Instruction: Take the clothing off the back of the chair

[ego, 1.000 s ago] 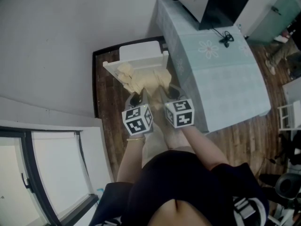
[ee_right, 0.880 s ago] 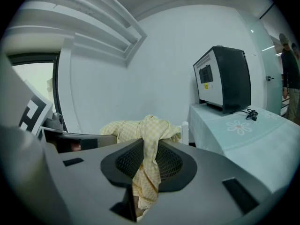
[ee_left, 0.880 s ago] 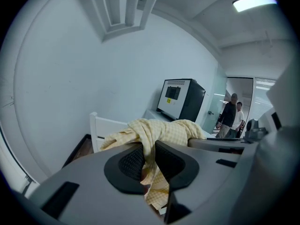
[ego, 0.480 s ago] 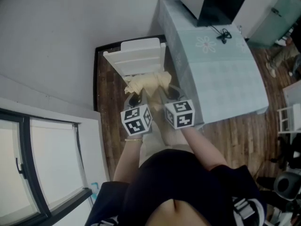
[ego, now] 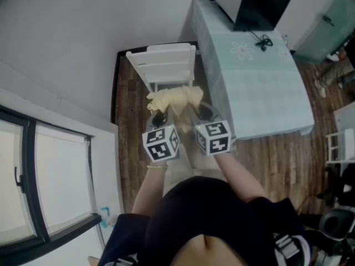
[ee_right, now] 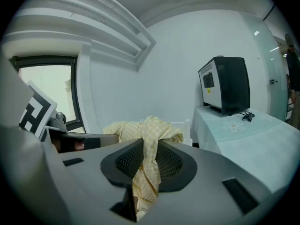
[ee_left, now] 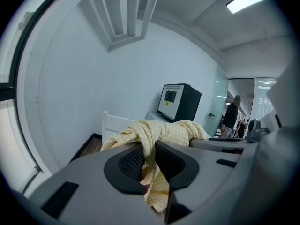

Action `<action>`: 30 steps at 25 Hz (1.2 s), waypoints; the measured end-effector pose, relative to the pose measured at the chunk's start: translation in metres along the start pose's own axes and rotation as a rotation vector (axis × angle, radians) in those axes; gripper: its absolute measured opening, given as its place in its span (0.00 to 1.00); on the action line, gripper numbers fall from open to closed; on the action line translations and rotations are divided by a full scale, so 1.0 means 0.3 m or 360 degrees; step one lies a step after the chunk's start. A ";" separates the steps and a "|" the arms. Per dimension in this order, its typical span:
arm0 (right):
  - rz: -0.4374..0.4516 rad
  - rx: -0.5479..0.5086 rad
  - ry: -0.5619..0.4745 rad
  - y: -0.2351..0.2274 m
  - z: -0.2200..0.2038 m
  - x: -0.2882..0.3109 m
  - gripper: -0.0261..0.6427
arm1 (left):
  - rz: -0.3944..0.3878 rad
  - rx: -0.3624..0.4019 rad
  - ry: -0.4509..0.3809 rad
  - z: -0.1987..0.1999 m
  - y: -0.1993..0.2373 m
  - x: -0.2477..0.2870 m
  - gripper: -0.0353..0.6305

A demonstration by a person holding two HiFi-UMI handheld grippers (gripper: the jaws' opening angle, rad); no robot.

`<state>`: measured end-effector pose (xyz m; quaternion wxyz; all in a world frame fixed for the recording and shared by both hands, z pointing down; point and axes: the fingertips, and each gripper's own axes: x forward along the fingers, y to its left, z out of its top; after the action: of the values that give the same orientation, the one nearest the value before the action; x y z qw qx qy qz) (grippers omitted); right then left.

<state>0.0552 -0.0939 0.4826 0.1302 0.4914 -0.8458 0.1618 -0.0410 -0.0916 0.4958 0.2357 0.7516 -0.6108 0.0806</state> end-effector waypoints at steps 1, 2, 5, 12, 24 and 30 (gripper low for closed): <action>0.0008 -0.0007 -0.0004 0.007 -0.004 -0.016 0.16 | 0.0004 0.0001 -0.0004 -0.007 -0.007 -0.018 0.15; 0.0016 -0.0013 -0.0006 0.013 -0.009 -0.033 0.16 | 0.0007 0.0002 -0.0008 -0.014 -0.013 -0.036 0.15; 0.0031 -0.0021 -0.0005 0.031 -0.024 -0.081 0.16 | 0.0011 0.0000 -0.0013 -0.035 -0.032 -0.086 0.15; 0.0063 -0.0029 -0.0031 0.077 -0.045 -0.187 0.16 | 0.0028 -0.0006 -0.0032 -0.075 -0.066 -0.189 0.15; 0.0086 -0.0063 -0.0040 0.115 -0.084 -0.286 0.16 | 0.0035 -0.0018 -0.0050 -0.121 -0.100 -0.292 0.15; 0.0074 -0.0060 -0.0052 0.118 -0.075 -0.302 0.16 | 0.0027 -0.0005 -0.0056 -0.112 -0.108 -0.301 0.15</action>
<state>0.0695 0.0031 0.4636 0.1218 0.4718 -0.8619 0.1406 -0.0262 0.0078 0.4798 0.2254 0.7473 -0.6213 0.0686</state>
